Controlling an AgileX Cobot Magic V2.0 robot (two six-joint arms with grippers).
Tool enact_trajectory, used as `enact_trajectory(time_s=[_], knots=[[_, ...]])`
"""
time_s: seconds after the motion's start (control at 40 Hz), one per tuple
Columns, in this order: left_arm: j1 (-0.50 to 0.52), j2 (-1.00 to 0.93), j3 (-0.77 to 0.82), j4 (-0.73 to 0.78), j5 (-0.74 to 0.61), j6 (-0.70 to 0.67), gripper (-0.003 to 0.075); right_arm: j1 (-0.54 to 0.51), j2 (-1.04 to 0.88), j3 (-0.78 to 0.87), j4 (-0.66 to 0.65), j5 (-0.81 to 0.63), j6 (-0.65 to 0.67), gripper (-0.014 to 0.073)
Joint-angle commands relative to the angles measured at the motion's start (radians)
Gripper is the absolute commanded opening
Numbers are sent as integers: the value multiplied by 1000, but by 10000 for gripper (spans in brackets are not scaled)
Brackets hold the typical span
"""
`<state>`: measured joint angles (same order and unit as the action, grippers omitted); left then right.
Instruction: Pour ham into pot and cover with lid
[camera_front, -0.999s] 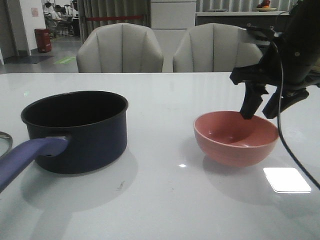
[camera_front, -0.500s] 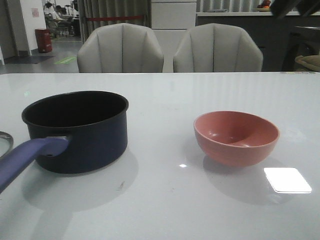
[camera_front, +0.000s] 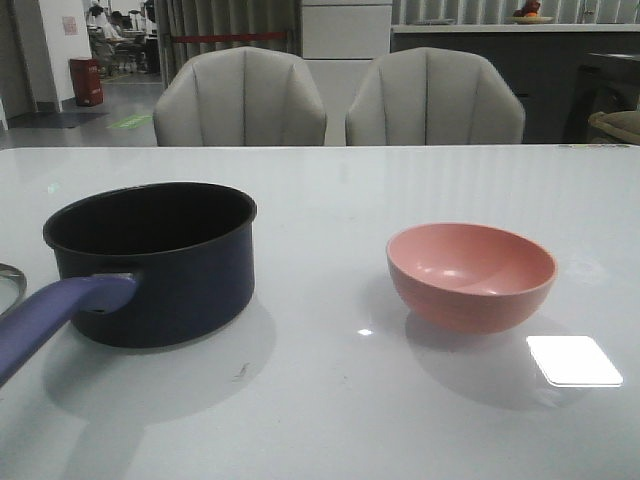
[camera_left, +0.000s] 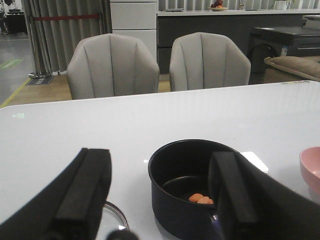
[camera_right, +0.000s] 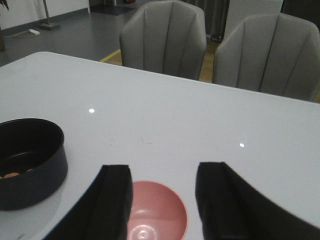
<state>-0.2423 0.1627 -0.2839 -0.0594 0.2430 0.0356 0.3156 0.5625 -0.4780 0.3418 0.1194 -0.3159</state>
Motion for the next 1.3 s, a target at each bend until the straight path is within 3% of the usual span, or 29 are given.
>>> enact_trajectory(time_s=[0.0, 0.2, 0.375, 0.45, 0.55, 0.625, 0.849, 1.074, 1.274], knots=[[-7, 9, -29, -4, -86, -2, 455, 12, -130, 60, 8, -70, -12, 421], [-7, 9, -29, -4, -86, -2, 455, 12, -370, 219, 8, -45, -12, 421], [-7, 9, -29, -4, -81, -2, 455, 12, -445, 288, 8, -13, -12, 414], [-7, 9, -29, -4, -81, -2, 454, 12, -446, 293, 8, -18, -12, 330], [-7, 9, -29, -4, -80, -2, 454, 12, -446, 294, 8, -19, -12, 116], [-7, 9, -29, -4, -80, -2, 454, 12, -446, 294, 8, -14, -12, 160], [-4, 14, -30, -10, -79, -2, 463, 12, -446, 294, 8, -11, -12, 161], [57, 135, -97, 1, -39, -2, 617, 12, -446, 294, 8, -11, -12, 161], [150, 323, -216, -72, 13, -2, 627, 12, -446, 294, 8, -11, -12, 161]])
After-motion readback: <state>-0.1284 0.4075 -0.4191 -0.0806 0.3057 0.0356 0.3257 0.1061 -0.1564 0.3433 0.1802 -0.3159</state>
